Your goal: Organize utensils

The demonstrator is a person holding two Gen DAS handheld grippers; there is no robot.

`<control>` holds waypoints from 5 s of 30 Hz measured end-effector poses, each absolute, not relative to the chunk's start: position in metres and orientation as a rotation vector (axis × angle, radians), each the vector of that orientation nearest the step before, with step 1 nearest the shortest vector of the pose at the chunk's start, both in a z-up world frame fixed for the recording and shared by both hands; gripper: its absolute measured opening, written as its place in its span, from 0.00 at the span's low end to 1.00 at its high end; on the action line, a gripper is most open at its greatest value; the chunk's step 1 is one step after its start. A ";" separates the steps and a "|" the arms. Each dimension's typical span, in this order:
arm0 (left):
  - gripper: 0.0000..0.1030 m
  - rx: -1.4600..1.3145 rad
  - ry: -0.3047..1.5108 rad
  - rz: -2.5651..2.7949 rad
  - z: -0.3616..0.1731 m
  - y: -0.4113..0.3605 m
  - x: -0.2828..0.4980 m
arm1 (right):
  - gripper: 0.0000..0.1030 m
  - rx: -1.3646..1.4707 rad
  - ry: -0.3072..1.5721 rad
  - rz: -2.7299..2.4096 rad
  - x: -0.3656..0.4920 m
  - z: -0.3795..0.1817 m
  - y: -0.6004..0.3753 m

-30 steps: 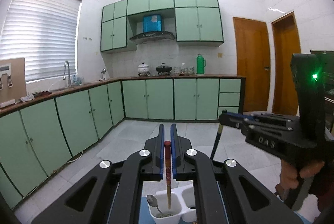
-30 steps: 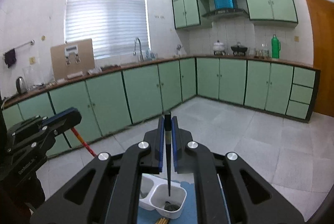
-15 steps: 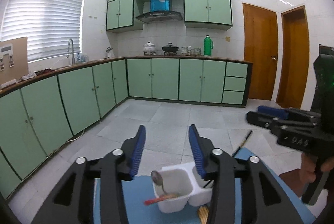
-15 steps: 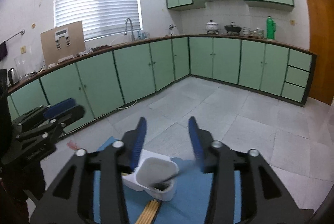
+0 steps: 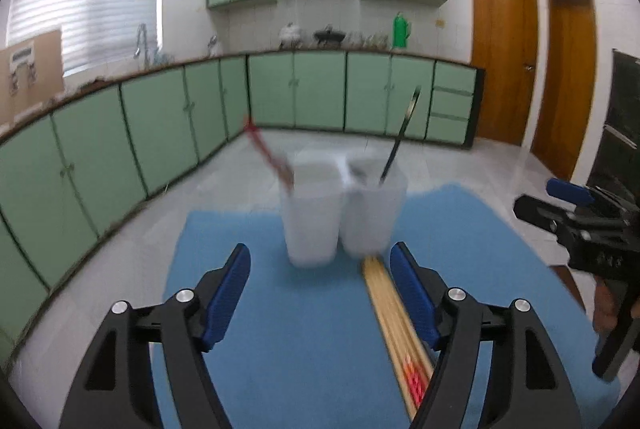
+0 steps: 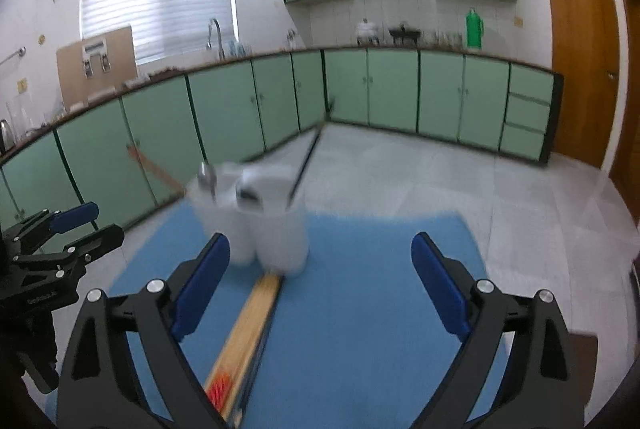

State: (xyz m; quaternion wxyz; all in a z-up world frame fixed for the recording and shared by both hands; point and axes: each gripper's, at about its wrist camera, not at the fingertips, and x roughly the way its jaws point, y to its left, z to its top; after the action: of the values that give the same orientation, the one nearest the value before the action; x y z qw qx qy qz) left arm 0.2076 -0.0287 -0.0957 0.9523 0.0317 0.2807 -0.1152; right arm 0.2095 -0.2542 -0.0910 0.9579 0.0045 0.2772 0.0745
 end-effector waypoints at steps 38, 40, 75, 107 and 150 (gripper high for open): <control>0.69 0.092 0.837 -0.199 -0.194 -0.024 0.157 | 0.08 -0.068 0.914 0.283 0.142 -0.210 -0.184; 0.69 0.091 0.838 -0.208 -0.194 -0.026 0.157 | 0.08 -0.060 0.917 0.283 0.141 -0.210 -0.186; 0.22 0.135 0.884 -0.254 -0.207 -0.060 0.159 | 0.10 -0.007 0.913 0.209 0.139 -0.210 -0.236; 0.06 0.142 0.621 -0.279 -0.083 -0.036 0.143 | 0.06 -0.035 0.713 0.200 0.147 -0.130 -0.250; 0.06 0.122 0.156 -0.342 0.092 -0.050 0.251 | 0.06 -0.057 0.356 0.401 0.274 0.108 -0.235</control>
State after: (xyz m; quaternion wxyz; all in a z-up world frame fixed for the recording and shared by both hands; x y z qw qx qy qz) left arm 0.2507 -0.0499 0.0919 0.9805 0.0608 0.0775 -0.1701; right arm 0.2738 -0.2349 0.1081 0.9638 -0.0283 0.1760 0.1981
